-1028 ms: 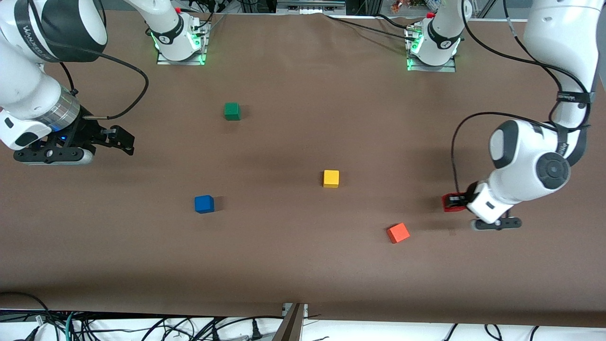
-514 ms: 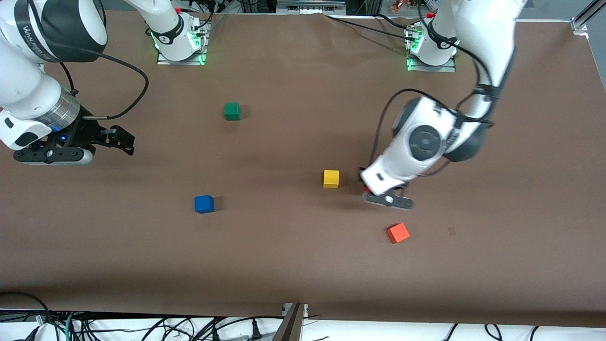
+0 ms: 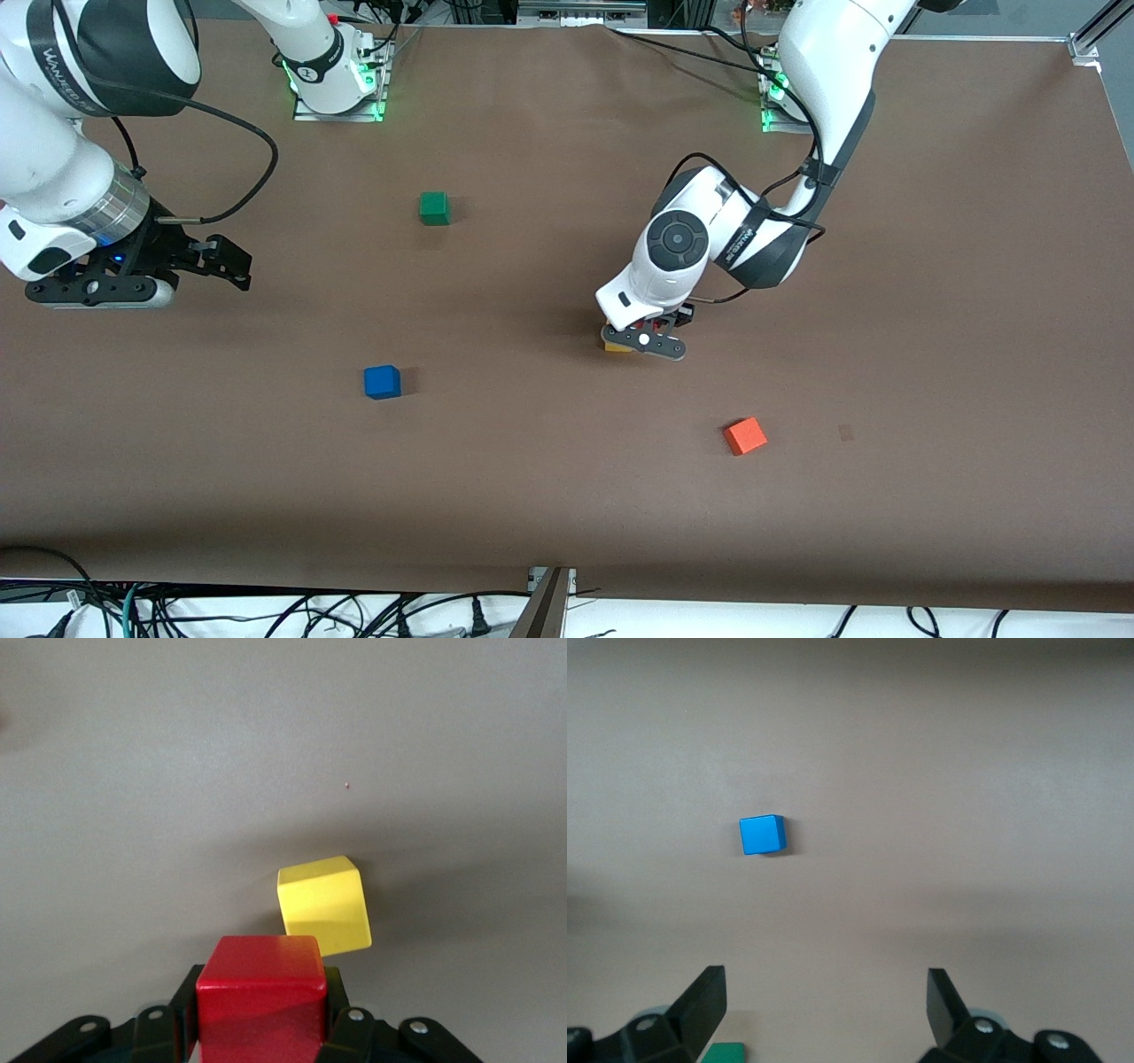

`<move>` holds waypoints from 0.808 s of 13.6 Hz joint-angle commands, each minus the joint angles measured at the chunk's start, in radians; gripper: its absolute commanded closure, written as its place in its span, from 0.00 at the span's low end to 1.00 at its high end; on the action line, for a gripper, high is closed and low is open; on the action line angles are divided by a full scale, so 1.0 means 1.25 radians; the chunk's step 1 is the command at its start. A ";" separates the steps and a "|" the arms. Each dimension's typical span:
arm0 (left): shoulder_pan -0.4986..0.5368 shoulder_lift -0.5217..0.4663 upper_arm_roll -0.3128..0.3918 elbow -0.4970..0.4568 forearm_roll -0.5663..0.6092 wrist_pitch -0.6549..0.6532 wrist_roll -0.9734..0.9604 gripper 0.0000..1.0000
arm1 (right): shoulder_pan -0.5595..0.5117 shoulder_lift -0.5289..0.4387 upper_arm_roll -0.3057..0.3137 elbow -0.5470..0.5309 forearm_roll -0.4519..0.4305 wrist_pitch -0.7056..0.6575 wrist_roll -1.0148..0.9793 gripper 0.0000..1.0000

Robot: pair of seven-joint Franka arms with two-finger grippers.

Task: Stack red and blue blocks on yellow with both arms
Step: 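Lower the red cube onto the yellow cube and open the left gripper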

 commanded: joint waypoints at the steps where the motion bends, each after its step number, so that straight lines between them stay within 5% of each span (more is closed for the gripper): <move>1: -0.028 0.037 0.011 0.030 0.028 0.034 -0.055 1.00 | -0.006 -0.009 0.007 -0.009 -0.006 0.006 -0.003 0.01; 11: -0.052 0.069 0.012 0.070 0.032 0.034 -0.083 1.00 | -0.007 -0.004 0.006 -0.009 -0.006 0.006 -0.003 0.00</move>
